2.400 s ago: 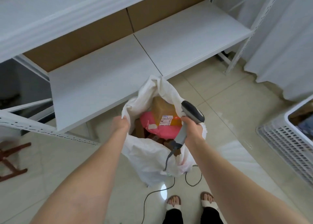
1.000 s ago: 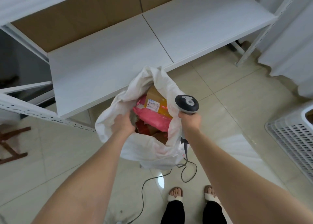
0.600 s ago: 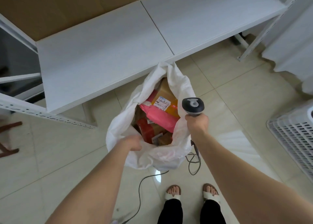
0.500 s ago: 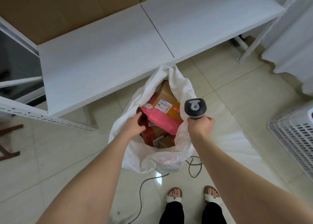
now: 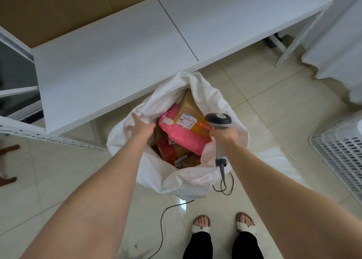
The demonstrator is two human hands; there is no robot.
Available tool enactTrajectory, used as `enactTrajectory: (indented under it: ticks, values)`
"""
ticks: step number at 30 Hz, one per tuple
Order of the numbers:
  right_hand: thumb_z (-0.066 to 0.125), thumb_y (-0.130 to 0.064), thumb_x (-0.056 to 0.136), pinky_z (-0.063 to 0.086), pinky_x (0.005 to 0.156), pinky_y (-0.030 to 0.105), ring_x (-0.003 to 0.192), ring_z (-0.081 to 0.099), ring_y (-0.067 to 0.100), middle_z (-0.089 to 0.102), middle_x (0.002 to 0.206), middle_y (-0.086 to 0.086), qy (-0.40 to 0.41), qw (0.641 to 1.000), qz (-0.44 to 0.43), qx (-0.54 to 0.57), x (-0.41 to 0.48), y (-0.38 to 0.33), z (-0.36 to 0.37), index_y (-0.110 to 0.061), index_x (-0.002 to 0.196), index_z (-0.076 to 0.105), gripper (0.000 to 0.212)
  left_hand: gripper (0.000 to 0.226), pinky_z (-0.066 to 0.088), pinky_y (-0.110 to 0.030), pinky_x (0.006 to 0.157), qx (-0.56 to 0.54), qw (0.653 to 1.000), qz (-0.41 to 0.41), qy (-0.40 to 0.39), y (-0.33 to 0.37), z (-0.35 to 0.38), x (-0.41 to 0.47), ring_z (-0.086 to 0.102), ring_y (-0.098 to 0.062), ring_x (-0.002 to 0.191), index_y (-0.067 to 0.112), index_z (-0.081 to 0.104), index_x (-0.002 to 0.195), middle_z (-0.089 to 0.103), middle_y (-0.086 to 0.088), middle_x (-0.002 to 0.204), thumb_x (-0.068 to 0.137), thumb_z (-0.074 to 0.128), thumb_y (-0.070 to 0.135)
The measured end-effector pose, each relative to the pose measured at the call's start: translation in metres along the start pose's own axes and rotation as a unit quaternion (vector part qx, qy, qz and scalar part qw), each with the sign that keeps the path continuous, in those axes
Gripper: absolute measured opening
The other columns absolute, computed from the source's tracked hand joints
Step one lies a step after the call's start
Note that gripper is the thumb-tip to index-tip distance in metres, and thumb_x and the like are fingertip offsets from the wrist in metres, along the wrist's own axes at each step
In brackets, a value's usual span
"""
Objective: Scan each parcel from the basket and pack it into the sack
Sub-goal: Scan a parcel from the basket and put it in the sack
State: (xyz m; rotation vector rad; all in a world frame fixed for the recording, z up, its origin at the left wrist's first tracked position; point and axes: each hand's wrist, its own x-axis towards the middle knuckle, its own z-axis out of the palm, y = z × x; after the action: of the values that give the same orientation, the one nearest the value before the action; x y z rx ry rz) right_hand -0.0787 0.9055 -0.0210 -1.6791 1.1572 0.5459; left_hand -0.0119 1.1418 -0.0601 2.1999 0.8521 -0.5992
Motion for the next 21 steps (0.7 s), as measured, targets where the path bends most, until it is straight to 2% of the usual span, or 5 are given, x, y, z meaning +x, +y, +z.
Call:
enactTrajectory:
  ticks: [4,7,10,13,21]
  values:
    - [0.069,-0.015,0.085,0.047,0.075,0.030,0.089,0.054,0.023,0.057,0.101,0.009,0.000,1.000,-0.012,0.015,0.001,0.013,-0.003,-0.007,0.108,0.060,0.026,0.085,0.052,-0.035,0.080,-0.002,1.000,-0.029,-0.011,0.003,0.002,-0.011,0.055,-0.030,0.101,0.034,-0.004,0.152,0.025,-0.017,0.152,0.091,0.056,0.029]
    - [0.066,-0.005,0.083,0.046,0.064,0.028,0.073,0.053,0.018,0.050,0.073,0.002,-0.015,0.999,-0.042,0.028,-0.013,0.013,0.001,-0.014,0.076,0.053,0.017,0.082,0.049,-0.041,0.096,0.011,0.999,-0.021,-0.027,0.011,0.010,-0.034,0.043,-0.034,0.126,0.023,0.006,0.153,0.023,-0.019,0.151,0.090,0.058,0.025]
    - [0.064,-0.005,0.084,0.048,0.061,0.028,0.066,0.053,0.018,0.050,0.070,0.002,-0.026,0.998,-0.047,0.030,-0.028,0.010,-0.002,-0.013,0.074,0.051,0.018,0.065,0.044,-0.043,0.102,0.043,0.998,-0.014,-0.037,0.023,0.009,-0.058,0.034,-0.031,0.133,0.010,0.027,0.146,0.030,-0.019,0.145,0.091,0.057,0.028]
    - [0.062,-0.005,0.084,0.055,0.079,0.036,0.079,0.062,0.029,0.056,0.078,0.010,-0.038,0.996,-0.037,0.069,-0.047,0.008,-0.010,-0.013,0.076,0.051,0.016,0.051,0.046,-0.042,0.100,0.059,0.997,0.007,-0.052,0.040,0.000,-0.085,0.045,-0.032,0.125,0.006,0.043,0.135,0.043,-0.019,0.137,0.090,0.057,0.027]
    - [0.061,0.000,0.080,0.043,0.050,0.028,0.051,0.050,0.019,0.057,0.060,0.011,-0.074,0.979,-0.086,0.168,-0.107,-0.001,-0.079,-0.005,0.073,0.058,0.009,0.051,0.046,-0.032,0.078,0.090,0.987,0.120,-0.063,0.104,-0.019,-0.166,0.051,-0.021,0.094,0.004,0.041,0.138,0.054,-0.012,0.117,0.091,0.055,0.017]
